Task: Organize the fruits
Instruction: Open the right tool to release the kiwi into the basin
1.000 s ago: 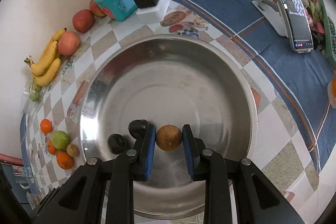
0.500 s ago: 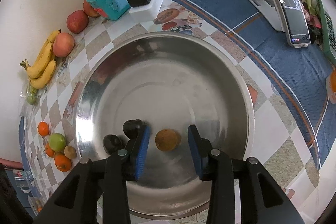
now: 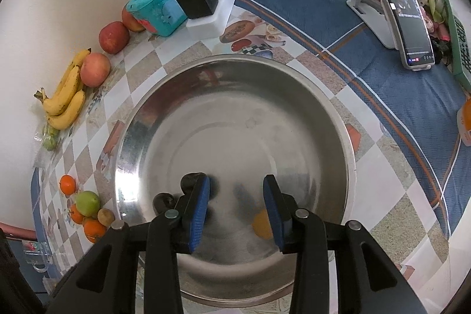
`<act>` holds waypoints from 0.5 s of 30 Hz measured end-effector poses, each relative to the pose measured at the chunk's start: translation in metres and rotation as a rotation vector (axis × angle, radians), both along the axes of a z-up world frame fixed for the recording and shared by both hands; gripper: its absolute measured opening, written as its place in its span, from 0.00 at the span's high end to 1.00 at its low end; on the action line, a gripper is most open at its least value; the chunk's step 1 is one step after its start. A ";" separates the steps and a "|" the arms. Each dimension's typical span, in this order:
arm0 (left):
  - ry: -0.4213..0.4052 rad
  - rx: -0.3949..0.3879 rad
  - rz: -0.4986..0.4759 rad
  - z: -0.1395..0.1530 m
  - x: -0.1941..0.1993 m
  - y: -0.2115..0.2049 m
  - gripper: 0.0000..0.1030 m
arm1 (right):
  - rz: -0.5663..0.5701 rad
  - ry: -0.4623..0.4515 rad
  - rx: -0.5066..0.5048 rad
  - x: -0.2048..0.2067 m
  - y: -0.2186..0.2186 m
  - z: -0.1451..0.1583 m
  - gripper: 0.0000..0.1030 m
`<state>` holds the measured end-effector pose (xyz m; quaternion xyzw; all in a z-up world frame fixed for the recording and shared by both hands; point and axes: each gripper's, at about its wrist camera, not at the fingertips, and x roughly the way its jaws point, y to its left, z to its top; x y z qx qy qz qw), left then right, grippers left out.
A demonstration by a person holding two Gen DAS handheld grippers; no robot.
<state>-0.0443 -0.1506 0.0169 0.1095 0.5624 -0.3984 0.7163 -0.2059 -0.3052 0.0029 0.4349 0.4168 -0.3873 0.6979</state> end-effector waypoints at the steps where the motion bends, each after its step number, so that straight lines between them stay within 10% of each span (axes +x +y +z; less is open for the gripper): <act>1: -0.006 0.002 0.022 0.001 0.006 0.004 0.53 | 0.003 -0.002 -0.001 0.001 0.000 0.000 0.62; 15: -0.056 0.040 0.221 0.007 0.050 0.048 0.49 | 0.164 -0.034 -0.028 0.032 0.026 0.011 0.62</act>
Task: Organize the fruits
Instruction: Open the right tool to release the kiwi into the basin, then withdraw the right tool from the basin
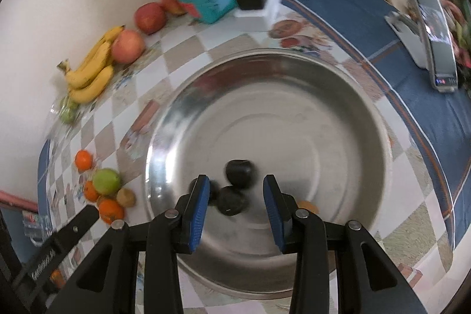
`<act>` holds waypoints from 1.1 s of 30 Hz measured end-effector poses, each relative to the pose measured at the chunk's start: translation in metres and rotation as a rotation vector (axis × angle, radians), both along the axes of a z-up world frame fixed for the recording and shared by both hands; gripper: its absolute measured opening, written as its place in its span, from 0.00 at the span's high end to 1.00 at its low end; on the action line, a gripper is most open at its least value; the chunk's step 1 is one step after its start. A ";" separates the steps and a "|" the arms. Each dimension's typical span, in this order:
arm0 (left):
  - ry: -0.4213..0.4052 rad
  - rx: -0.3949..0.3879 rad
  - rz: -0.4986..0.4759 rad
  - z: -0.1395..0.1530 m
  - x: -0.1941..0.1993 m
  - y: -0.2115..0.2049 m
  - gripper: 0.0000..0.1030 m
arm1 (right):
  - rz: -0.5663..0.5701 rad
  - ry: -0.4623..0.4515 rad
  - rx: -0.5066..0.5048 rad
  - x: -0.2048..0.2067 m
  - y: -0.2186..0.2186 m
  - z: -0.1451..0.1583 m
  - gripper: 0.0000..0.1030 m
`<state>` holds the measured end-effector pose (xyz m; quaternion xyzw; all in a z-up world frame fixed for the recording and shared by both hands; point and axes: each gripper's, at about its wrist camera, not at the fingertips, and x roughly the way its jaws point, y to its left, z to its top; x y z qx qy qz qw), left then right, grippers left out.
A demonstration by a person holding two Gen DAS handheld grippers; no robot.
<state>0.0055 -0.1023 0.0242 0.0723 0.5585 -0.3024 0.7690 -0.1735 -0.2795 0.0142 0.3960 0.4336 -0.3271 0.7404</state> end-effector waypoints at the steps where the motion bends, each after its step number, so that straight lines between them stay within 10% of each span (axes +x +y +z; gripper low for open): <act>1: 0.001 0.001 0.011 0.000 0.002 0.003 0.49 | 0.013 -0.003 -0.004 0.002 0.002 0.001 0.62; 8: 0.012 0.003 0.070 -0.002 0.013 0.015 0.49 | 0.068 -0.007 -0.014 0.013 0.013 0.004 0.62; 11: 0.013 0.012 0.084 -0.002 0.015 0.018 0.33 | 0.072 -0.002 -0.010 0.014 0.013 0.002 0.62; 15: 0.004 0.048 0.107 -0.006 0.017 0.020 0.19 | 0.080 0.016 -0.008 0.016 0.014 -0.002 0.27; 33: -0.023 0.104 0.217 -0.015 0.034 0.039 0.00 | 0.175 0.064 -0.089 0.032 0.026 -0.006 0.08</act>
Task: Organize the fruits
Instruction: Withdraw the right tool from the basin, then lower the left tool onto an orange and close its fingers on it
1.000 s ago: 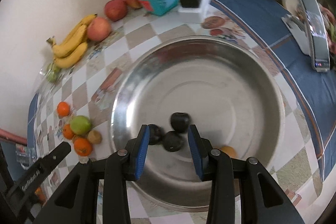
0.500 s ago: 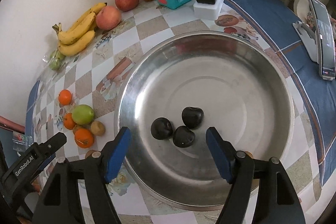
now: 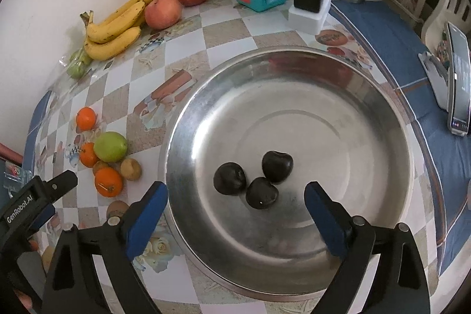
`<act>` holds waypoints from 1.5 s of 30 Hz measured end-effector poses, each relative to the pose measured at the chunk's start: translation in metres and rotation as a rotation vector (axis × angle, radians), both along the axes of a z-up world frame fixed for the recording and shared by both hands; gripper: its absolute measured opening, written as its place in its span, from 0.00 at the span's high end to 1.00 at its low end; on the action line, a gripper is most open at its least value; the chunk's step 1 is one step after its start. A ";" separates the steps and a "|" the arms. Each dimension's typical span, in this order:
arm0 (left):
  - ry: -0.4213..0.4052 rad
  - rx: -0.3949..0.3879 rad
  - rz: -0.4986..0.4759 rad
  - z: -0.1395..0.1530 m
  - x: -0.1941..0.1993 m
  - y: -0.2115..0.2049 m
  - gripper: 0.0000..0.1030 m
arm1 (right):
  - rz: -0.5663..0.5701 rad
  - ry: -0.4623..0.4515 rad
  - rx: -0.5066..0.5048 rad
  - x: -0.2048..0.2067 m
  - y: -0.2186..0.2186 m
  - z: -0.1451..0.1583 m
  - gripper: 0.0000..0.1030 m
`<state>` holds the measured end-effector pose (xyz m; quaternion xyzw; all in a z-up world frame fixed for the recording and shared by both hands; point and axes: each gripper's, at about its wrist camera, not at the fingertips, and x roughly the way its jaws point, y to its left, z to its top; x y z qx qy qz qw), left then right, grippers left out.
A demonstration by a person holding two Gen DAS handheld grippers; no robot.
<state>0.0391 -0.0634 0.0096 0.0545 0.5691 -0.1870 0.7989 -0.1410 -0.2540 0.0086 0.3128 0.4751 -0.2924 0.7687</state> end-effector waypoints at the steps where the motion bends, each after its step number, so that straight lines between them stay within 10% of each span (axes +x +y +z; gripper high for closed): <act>1: -0.001 0.000 0.003 0.000 0.001 0.001 0.00 | 0.006 -0.007 -0.009 0.001 0.002 0.001 0.08; 27: -0.016 -0.001 0.037 -0.001 0.035 0.002 0.00 | 0.143 -0.050 -0.008 0.077 0.023 0.008 0.08; 45: 0.003 0.031 -0.112 -0.006 0.026 -0.043 0.00 | 0.118 0.020 -0.105 0.064 -0.002 0.011 0.08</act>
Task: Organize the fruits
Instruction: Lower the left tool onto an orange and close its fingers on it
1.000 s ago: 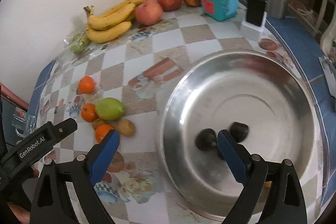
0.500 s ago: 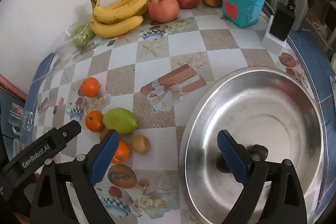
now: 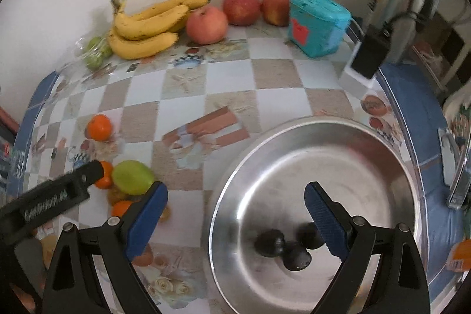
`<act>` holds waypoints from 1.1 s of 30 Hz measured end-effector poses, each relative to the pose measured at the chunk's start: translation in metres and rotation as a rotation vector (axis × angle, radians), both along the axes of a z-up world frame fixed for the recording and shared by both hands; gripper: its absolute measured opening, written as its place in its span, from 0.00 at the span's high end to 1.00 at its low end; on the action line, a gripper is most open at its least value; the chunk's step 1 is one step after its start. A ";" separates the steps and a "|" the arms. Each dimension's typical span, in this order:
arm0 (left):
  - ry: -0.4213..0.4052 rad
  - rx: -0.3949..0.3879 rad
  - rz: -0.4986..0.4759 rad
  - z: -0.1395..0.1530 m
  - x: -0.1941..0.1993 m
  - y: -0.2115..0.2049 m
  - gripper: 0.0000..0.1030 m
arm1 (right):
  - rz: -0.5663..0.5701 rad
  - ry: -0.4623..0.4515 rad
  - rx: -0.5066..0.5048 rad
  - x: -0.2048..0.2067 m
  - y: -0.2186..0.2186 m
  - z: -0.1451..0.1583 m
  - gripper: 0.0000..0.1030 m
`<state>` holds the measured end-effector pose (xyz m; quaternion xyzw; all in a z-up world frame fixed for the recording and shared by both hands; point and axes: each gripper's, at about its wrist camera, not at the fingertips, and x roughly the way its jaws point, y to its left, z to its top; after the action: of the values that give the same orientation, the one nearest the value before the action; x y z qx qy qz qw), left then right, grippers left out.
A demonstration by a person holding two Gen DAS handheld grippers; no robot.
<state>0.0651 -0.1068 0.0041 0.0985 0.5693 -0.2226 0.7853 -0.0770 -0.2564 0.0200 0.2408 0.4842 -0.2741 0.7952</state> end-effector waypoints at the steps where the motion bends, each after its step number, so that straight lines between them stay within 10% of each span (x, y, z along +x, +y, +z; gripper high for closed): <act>1: 0.012 -0.001 -0.003 -0.002 -0.002 0.000 0.00 | -0.012 -0.001 0.020 -0.003 -0.002 -0.004 0.08; 11: 0.065 -0.041 0.004 -0.010 -0.012 0.006 0.02 | -0.018 -0.039 0.054 -0.010 0.000 -0.003 0.29; 33: 0.169 -0.078 -0.061 -0.025 -0.028 -0.011 0.63 | -0.010 -0.097 0.110 -0.013 -0.001 0.004 0.44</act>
<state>0.0368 -0.1178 -0.0209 0.0661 0.6213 -0.2759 0.7304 -0.0895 -0.2571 0.0235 0.2996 0.4582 -0.2389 0.8020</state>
